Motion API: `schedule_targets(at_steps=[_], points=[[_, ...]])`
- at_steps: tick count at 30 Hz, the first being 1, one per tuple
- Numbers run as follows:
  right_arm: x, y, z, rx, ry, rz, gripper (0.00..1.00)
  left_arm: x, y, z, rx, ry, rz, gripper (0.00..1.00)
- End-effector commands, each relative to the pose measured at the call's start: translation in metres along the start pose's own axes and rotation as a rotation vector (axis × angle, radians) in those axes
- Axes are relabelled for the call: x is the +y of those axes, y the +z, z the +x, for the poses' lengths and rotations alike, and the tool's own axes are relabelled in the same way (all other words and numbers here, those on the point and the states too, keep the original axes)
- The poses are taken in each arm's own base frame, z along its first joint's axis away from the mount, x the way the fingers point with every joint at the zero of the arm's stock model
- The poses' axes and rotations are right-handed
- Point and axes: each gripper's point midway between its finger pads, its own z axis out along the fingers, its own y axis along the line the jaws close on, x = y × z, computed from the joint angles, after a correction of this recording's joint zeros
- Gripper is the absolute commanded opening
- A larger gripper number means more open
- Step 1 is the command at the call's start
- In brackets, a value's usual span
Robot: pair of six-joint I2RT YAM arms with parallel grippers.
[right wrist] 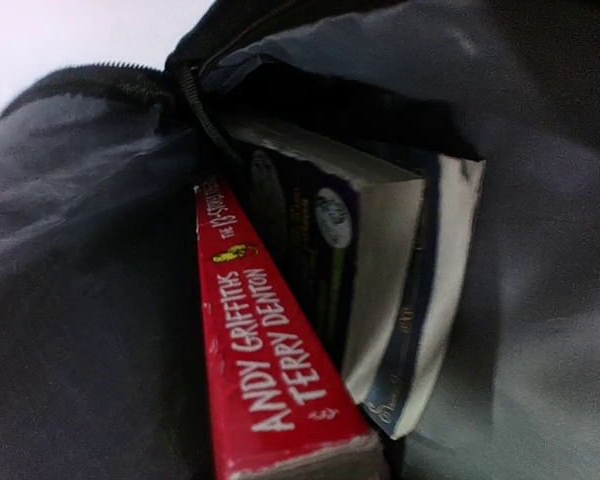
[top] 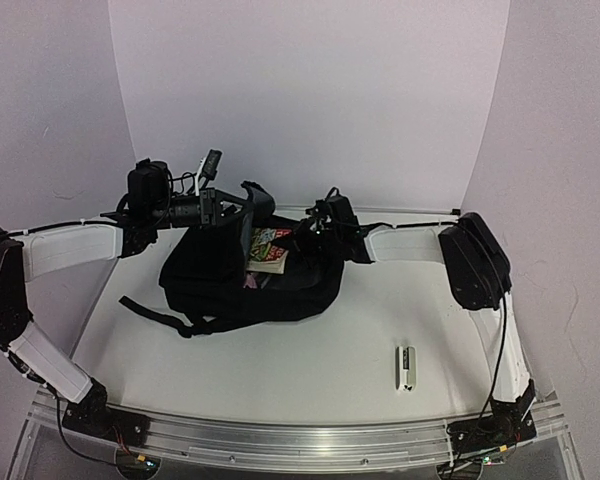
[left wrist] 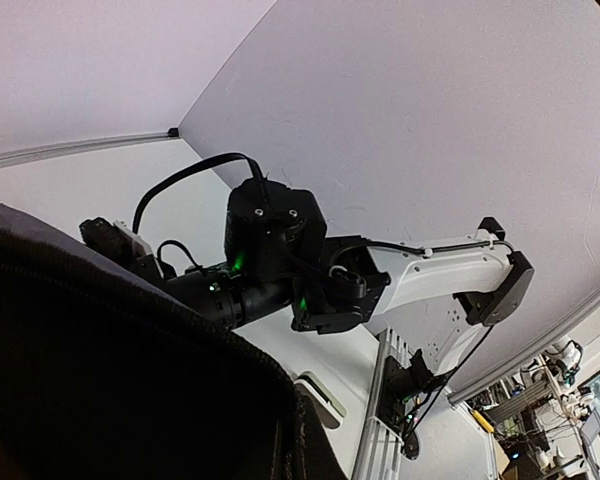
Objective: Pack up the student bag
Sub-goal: Place the book in the student bag.
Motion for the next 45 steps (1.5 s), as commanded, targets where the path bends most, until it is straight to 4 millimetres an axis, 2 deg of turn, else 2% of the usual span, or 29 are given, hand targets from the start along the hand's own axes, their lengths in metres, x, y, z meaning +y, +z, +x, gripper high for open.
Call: schedule_targets(at_steps=[1,7,11,15,18,21,28,34,36,38,41,42,43,45], points=[[0.049,0.021,-0.017,-0.112,-0.033,-0.148,0.11,-0.019,0.001,-0.004,-0.003,0.053,0.075,0.00],[0.047,0.040,-0.011,-0.089,-0.051,-0.160,0.22,-0.015,0.002,0.001,-0.006,0.023,0.078,0.00],[0.043,0.028,-0.013,-0.128,-0.087,-0.131,0.20,-0.021,-0.007,-0.010,-0.058,0.051,0.036,0.00],[0.037,0.010,-0.016,-0.181,-0.111,-0.091,0.19,-0.048,-0.017,-0.032,-0.094,0.121,0.047,0.00],[0.038,0.016,-0.011,-0.150,-0.122,-0.101,0.18,-0.072,-0.024,-0.045,-0.105,0.162,0.093,0.00],[0.049,0.025,-0.007,-0.128,-0.162,-0.130,0.18,-0.086,-0.026,-0.051,-0.108,0.166,0.134,0.00],[0.068,0.053,0.011,-0.080,-0.254,-0.198,0.18,-0.063,-0.011,-0.032,-0.054,0.054,0.160,0.00],[0.063,0.061,0.017,-0.054,-0.299,-0.206,0.26,-0.041,0.006,-0.011,-0.005,-0.029,0.153,0.00],[0.064,0.054,0.017,-0.061,-0.324,-0.196,0.32,-0.035,0.007,-0.007,0.000,-0.038,0.133,0.00],[0.074,0.037,0.015,-0.095,-0.358,-0.191,0.39,-0.028,0.006,-0.003,0.007,-0.035,0.089,0.00],[0.079,0.005,0.010,-0.157,-0.416,-0.156,0.53,-0.014,0.007,0.007,0.031,-0.029,0.007,0.00],[0.087,-0.012,0.007,-0.189,-0.431,-0.156,0.57,-0.009,0.008,0.010,0.040,-0.025,-0.022,0.00],[0.087,-0.025,0.004,-0.214,-0.442,-0.139,0.61,-0.004,0.011,0.016,0.056,-0.020,-0.049,0.00],[0.075,-0.048,-0.001,-0.266,-0.451,-0.077,0.66,0.007,0.021,0.026,0.088,0.000,-0.111,0.00]])
